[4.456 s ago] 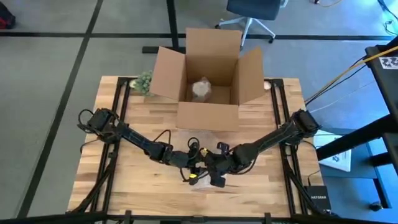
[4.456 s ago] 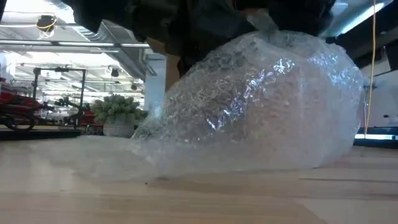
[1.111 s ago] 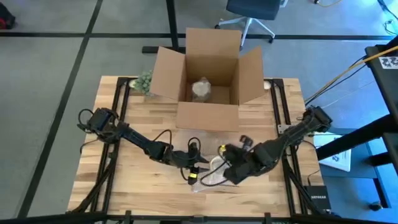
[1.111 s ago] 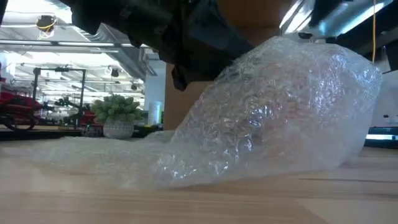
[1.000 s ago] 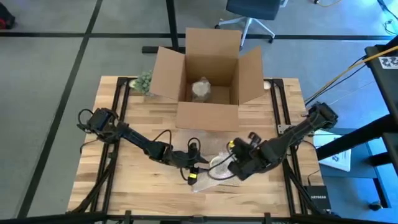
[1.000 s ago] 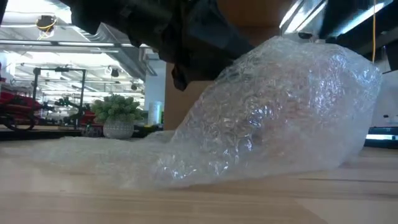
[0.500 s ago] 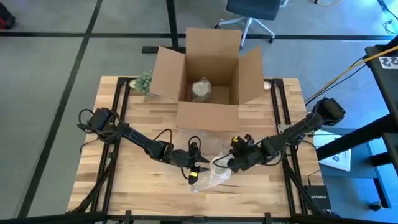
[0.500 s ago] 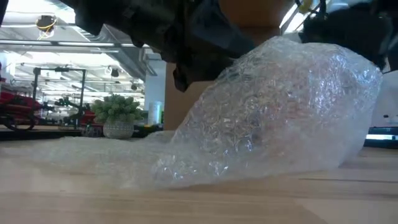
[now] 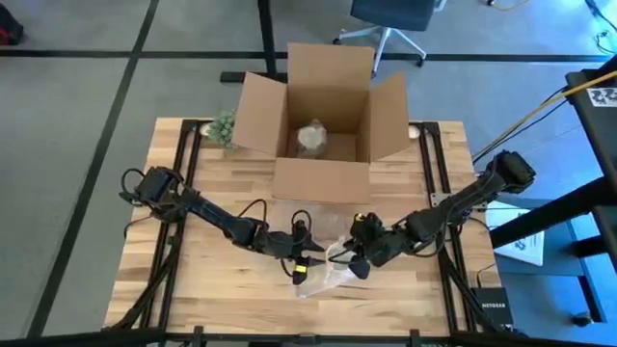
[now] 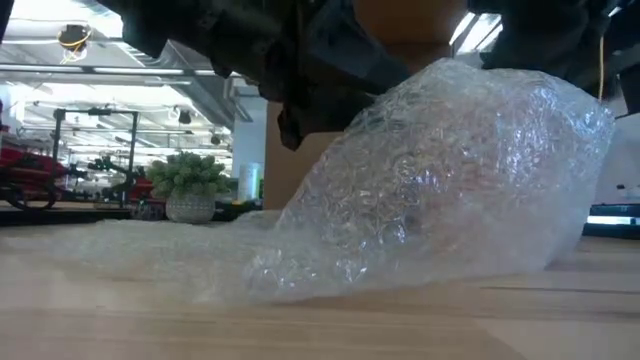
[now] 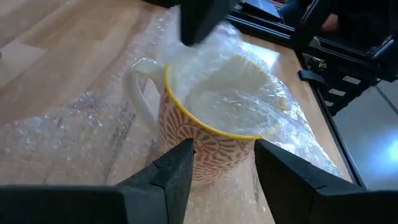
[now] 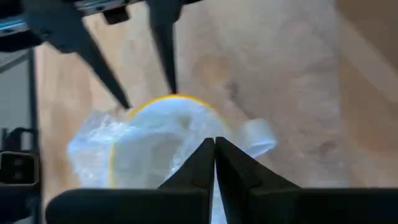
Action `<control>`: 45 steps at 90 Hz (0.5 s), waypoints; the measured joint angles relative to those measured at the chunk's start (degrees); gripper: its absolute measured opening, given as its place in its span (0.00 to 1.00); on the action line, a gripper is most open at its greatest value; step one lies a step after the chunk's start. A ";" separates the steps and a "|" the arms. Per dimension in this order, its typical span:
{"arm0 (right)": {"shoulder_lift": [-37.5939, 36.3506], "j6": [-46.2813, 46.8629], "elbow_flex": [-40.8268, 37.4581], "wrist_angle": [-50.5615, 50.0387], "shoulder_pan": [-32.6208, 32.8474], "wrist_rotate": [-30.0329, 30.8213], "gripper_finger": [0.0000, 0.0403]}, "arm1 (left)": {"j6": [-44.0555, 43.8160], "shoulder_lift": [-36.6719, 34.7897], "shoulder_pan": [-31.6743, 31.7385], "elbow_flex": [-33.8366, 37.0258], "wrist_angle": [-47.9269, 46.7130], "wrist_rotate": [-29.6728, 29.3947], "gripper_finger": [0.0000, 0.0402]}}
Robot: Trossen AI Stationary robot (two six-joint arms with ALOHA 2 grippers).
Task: Wrap mug
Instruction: Wrap the orange mug with bubble wrap
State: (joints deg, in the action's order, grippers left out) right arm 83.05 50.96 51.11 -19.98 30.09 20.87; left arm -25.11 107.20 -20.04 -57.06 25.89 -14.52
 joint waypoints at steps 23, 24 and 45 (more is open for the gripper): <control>6.19 -2.67 2.16 1.86 -0.09 -1.98 0.00 | -0.02 0.00 0.06 0.00 -0.05 0.00 0.38; 6.49 -2.94 2.59 1.39 -0.09 -1.99 0.00 | -0.02 0.00 0.06 0.00 -0.06 0.00 0.38; 14.47 -5.97 15.95 -16.73 -0.49 -3.53 0.00 | -0.04 0.00 0.30 0.00 -0.13 0.04 0.38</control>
State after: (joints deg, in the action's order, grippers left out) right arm 97.51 44.99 67.06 -36.72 29.60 17.35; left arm -25.15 107.20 -19.75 -57.06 25.76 -14.48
